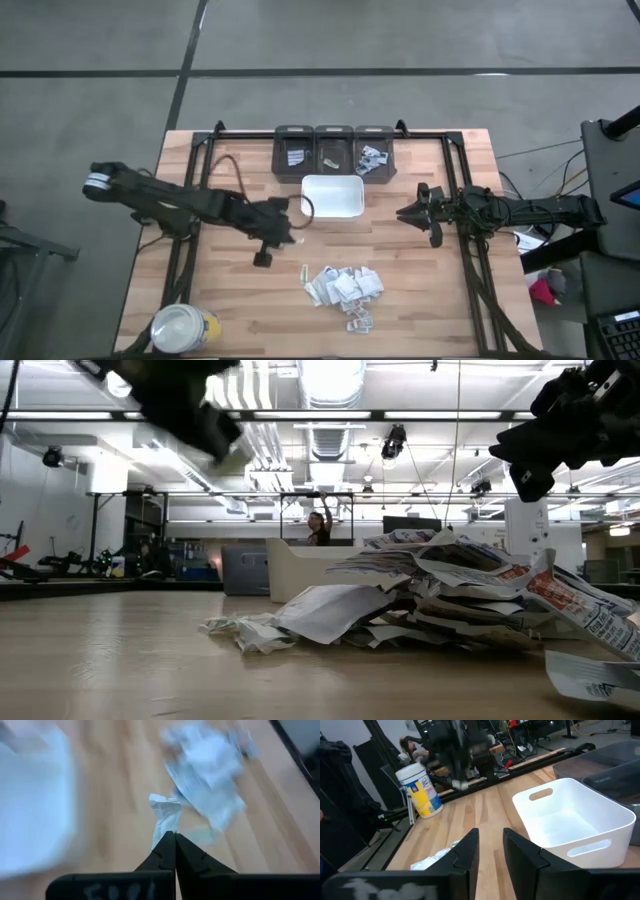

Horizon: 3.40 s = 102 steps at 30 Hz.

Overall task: Pick & Place First Aid Supplies
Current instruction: Put the green band aid into the middle black bin

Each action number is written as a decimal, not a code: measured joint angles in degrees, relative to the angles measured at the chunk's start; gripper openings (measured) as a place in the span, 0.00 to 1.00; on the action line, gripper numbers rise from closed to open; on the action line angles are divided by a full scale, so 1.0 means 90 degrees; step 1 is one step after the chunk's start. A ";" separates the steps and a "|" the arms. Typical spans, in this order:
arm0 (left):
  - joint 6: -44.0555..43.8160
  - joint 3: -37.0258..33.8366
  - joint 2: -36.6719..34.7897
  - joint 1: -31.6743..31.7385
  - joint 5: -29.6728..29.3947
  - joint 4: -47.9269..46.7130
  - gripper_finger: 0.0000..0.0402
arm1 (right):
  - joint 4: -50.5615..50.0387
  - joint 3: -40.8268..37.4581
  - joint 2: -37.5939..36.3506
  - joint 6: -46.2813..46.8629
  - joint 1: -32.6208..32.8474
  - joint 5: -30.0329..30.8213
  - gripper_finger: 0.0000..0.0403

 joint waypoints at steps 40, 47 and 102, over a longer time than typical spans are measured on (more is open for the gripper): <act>0.2375 0.6726 0.5773 0.3783 -0.0992 -0.2513 0.00 | 0.0319 0.0002 0.0004 -0.0002 -0.0001 -0.0005 0.22; 0.1981 0.6736 0.6127 0.3863 -0.0938 -0.2725 0.00 | 0.0314 0.0002 0.0007 -0.0002 0.0000 -0.0002 0.21; -0.3365 0.6188 0.3281 0.0802 -0.0276 -0.5821 0.26 | 0.0285 0.0005 0.0009 -0.0005 -0.0001 -0.0007 0.16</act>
